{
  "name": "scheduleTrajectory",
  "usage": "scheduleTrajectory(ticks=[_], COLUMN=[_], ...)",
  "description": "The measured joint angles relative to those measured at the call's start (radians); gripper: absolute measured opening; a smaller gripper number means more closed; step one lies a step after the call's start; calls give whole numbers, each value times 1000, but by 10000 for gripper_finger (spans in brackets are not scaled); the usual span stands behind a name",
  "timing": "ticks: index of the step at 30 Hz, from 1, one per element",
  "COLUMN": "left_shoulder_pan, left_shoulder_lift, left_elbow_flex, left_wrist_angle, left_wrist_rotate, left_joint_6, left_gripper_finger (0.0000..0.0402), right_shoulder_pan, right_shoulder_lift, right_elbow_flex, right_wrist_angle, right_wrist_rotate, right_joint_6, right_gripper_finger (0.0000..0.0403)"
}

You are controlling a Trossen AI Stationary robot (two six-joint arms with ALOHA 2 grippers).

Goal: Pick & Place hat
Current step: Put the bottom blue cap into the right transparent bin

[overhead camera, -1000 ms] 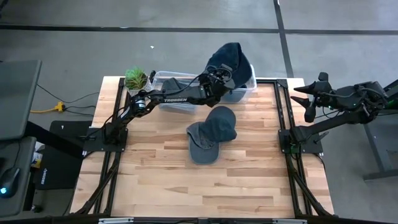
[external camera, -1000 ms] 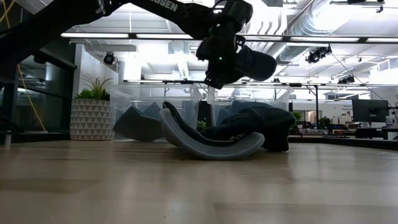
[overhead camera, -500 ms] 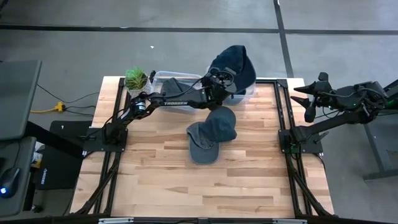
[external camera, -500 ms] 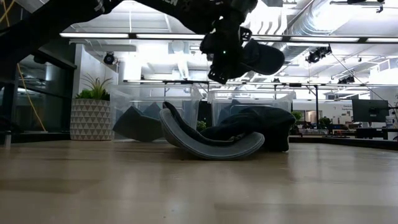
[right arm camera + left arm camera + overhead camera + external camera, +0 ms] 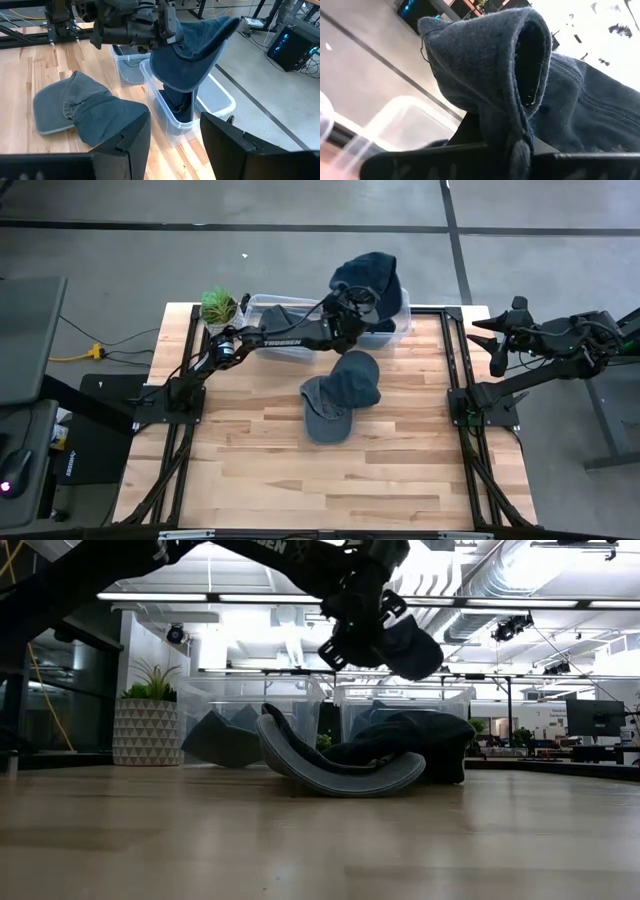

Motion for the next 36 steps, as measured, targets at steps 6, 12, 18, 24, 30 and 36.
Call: scheduleTrajectory(ticks=[6, 12, 18, 24, 30, 36], left_shoulder_pan=[21, 33, 33, 32, 33, 33], left_shoulder_lift=[0, 0, 36, 55, 63, 63], left_elbow_flex=[0, 0, 1, 6, 1, 0], left_wrist_angle=[-1, -1, 19, 57, 56, 51], left_wrist_rotate=[19, 28, 58, 61, 93, 109], left_joint_6=[115, 118, 124, 125, 135, 155], left_gripper_finger=[1, 1, 1, 1, 16, 45], right_shoulder_pan=[0, 0, 0, 0, 0, 0], right_shoulder_lift=[0, 0, 0, 0, 0, 0], right_elbow_flex=[0, 0, 0, 0, 0, 0], right_wrist_angle=[0, 0, 0, -1, -1, -1], right_wrist_rotate=[-1, -1, -1, -22, -32, -32], right_joint_6=[-1, -3, -3, -3, -3, -4], right_gripper_finger=[167, 167, 167, 167, 167, 167])
